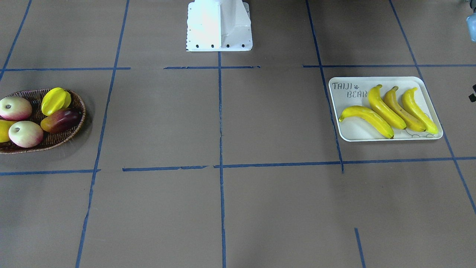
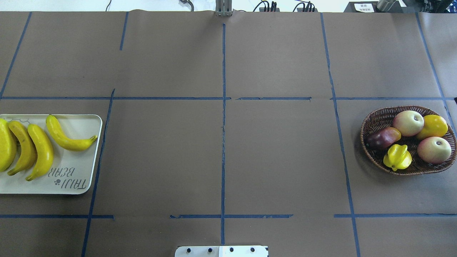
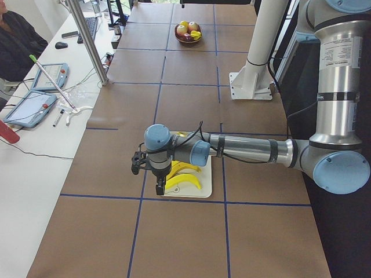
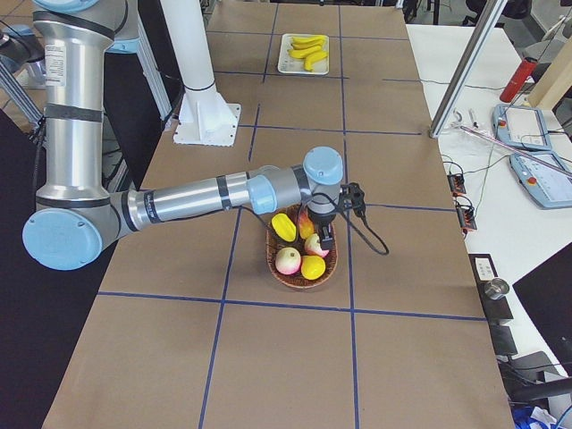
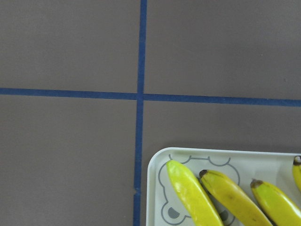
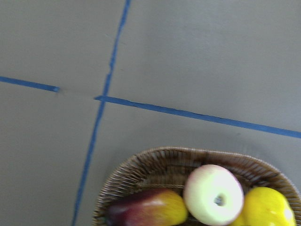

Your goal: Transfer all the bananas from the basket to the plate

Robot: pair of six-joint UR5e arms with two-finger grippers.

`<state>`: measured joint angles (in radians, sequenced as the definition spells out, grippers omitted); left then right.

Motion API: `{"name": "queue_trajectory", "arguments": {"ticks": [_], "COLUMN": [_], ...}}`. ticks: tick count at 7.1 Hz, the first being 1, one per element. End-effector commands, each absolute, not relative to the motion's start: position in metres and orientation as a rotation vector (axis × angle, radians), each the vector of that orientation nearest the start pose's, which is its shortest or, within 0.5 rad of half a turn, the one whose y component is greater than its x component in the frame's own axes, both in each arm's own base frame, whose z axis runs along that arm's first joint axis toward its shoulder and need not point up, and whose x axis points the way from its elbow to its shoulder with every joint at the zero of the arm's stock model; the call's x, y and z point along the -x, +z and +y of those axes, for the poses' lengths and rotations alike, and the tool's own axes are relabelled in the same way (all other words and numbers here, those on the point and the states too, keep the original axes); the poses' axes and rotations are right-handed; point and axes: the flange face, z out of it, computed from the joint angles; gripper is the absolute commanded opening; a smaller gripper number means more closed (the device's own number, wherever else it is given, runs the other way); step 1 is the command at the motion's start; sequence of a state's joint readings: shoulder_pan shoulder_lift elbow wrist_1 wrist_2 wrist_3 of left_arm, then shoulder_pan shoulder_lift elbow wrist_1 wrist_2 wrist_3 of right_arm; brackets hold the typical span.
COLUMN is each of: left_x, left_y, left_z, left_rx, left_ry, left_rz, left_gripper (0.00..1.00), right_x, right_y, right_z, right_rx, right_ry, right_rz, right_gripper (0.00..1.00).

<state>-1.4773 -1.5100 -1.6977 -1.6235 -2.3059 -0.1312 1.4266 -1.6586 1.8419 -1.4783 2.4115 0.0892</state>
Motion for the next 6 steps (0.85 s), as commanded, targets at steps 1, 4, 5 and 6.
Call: {"name": "queue_trajectory", "arguments": {"ticks": [1, 4, 5, 6], "left_x": [0.054, 0.056, 0.056, 0.056], "left_y": [0.61, 0.605, 0.615, 0.626], "left_z": [-0.465, -0.466, -0.463, -0.463], "left_rx": [0.003, 0.017, 0.022, 0.011], "left_ry": [0.004, -0.069, -0.048, 0.023], "left_rz": [0.747, 0.79, 0.79, 0.792], "left_gripper": [1.0, 1.0, 1.0, 1.0], "right_x": [-0.03, -0.05, -0.061, -0.076], "right_y": [0.585, 0.619, 0.634, 0.658], "right_z": [-0.475, -0.462, -0.457, -0.448], "right_rx": [-0.171, -0.13, -0.107, -0.076], "right_ry": [-0.141, -0.088, -0.046, 0.008], "right_rz": [-0.865, -0.84, -0.857, -0.886], "right_gripper": [1.0, 1.0, 1.0, 1.0]}}
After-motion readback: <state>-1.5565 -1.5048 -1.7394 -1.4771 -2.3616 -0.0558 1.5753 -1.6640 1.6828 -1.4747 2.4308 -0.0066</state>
